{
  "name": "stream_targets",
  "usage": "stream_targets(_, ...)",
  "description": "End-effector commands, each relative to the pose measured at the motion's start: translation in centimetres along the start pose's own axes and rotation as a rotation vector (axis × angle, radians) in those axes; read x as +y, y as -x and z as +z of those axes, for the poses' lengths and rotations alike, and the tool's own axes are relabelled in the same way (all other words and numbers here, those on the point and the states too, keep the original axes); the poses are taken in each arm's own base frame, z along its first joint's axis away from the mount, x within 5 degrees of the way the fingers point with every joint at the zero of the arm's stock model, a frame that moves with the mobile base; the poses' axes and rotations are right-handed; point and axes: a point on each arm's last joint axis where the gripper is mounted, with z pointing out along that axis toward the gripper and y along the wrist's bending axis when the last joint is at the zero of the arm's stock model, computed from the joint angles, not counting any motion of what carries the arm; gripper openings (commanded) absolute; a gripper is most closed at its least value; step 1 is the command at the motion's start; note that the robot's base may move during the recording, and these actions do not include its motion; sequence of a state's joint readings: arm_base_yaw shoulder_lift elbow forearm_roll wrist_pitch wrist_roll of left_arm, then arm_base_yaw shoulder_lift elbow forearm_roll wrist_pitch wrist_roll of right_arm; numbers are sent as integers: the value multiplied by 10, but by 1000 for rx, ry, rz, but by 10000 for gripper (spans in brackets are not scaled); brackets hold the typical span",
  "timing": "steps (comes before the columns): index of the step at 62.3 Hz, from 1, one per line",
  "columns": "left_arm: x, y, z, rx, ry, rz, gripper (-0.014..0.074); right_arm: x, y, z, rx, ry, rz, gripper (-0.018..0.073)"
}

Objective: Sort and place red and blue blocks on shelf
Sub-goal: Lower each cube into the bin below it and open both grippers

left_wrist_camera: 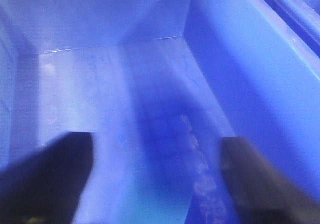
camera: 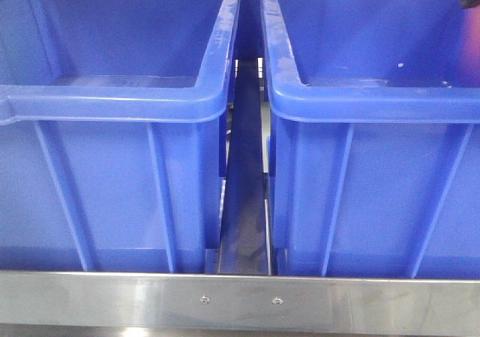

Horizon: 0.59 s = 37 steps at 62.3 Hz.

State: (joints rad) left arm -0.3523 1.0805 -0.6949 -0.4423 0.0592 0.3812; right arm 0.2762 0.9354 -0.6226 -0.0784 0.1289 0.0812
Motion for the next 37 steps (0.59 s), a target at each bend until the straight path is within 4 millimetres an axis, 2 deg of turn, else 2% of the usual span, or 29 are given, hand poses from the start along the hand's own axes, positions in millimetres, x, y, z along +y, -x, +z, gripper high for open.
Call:
stream_targets(1,-1,20,-5,-112,14,-12,577,1,20,-5,-112,2,-53,603)
stream_targets(8,-1,20,-6,-114,13,-12,513,0,20,-6,-106,-1,-63,603)
stream_targets(15,-1,24,-13,-138,12,-12,414,0,21,-12,-119,-2,-61,603)
stream_targets(23,0,31,-28,-192,14,-13,253,0,24,-24,-140,-6,-57,554)
stream_targets(27,-1,35,-37,-226,12,-9,153,-1,24,-30,-137,-9,-57,480)
stream_targets(29,-1,37,-42,-241,12,-2,113,-1,24,-34,-142,-11,-56,412)
stream_targets(32,-2,40,-49,-265,11,9,132,-1,24,-39,-137,-14,-56,311)
stream_targets(37,-2,43,-60,-297,6,12,129,-2,23,-50,-135,-19,-53,75)
